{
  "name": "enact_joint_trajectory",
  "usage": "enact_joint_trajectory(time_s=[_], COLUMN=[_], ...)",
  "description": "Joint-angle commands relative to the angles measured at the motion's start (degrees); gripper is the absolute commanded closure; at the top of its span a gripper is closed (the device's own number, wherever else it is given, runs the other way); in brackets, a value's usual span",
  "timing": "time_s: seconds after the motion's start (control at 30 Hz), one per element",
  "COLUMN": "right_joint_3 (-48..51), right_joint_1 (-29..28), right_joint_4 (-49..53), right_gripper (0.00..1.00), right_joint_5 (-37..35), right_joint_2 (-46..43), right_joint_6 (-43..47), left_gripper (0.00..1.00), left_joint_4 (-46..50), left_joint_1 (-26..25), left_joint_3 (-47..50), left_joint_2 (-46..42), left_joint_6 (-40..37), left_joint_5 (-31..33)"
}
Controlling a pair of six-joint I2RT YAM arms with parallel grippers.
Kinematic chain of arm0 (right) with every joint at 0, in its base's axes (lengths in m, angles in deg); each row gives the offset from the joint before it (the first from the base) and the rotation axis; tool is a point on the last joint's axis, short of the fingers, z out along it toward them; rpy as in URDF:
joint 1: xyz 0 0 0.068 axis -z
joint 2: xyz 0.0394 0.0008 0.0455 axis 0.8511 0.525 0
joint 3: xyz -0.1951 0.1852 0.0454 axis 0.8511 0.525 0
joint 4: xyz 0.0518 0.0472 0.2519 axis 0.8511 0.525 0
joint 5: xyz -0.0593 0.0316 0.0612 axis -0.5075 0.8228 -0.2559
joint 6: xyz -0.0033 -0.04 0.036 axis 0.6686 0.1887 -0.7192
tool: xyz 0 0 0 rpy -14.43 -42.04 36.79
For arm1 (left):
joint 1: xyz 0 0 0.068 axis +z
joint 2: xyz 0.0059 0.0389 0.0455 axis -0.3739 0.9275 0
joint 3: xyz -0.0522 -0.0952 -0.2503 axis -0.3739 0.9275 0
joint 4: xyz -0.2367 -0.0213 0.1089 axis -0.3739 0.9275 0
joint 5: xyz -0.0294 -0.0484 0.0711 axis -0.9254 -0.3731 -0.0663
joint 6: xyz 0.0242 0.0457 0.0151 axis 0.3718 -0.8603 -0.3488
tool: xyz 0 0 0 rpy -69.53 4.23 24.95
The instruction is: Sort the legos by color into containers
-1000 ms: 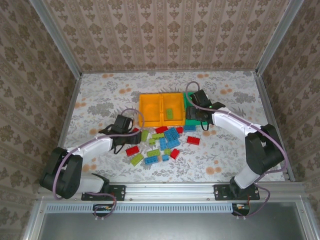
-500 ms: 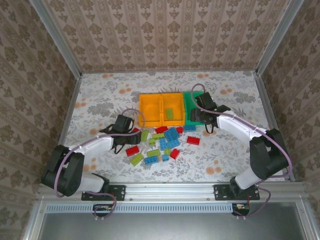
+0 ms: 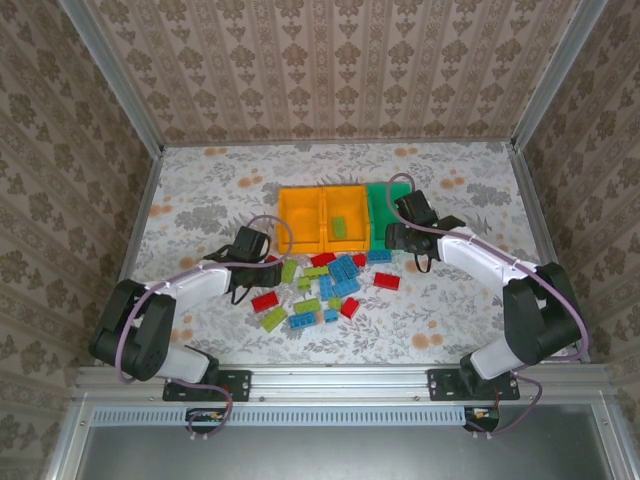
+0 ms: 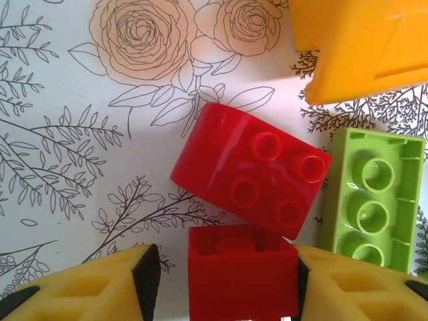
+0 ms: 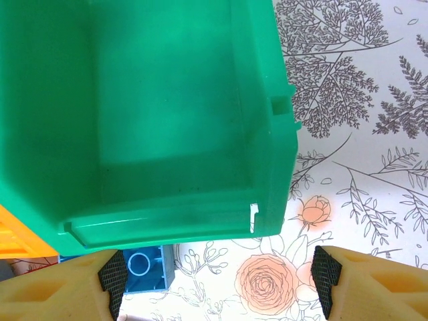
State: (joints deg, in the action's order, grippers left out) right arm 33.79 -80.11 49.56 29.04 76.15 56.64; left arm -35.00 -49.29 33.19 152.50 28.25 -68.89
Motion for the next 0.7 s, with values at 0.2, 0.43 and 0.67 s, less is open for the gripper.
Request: enact_joint_trajectory(time_s=[0.2,0.43,0.67], right_joint_3=[1.2,2.0,3.2], right_joint_1=[0.9,1.1,1.0], right_joint_4=[0.2,0.2,1.2], right_gripper=[0.23,0.22,0.23], right_joint_5=[-0.1,-0.5,-0.7], right_joint_2=[-2.3,-3.1,-3.5], right_joint_6=[0.5,0.8,2.0], left_gripper=[0.61,0.65,0.61], left_joint_4=[-0.4,1.1,8.4], left_joint_1=[0.4,0.4,-0.2], left_joint_3=[-0.9,-1.2,-7.3], left_joint_2=[-0.4,-2.7,-5.3], left_joint_6=[-0.6,-0.2,0.6], left_joint_5=[-0.7,0.1,3.8])
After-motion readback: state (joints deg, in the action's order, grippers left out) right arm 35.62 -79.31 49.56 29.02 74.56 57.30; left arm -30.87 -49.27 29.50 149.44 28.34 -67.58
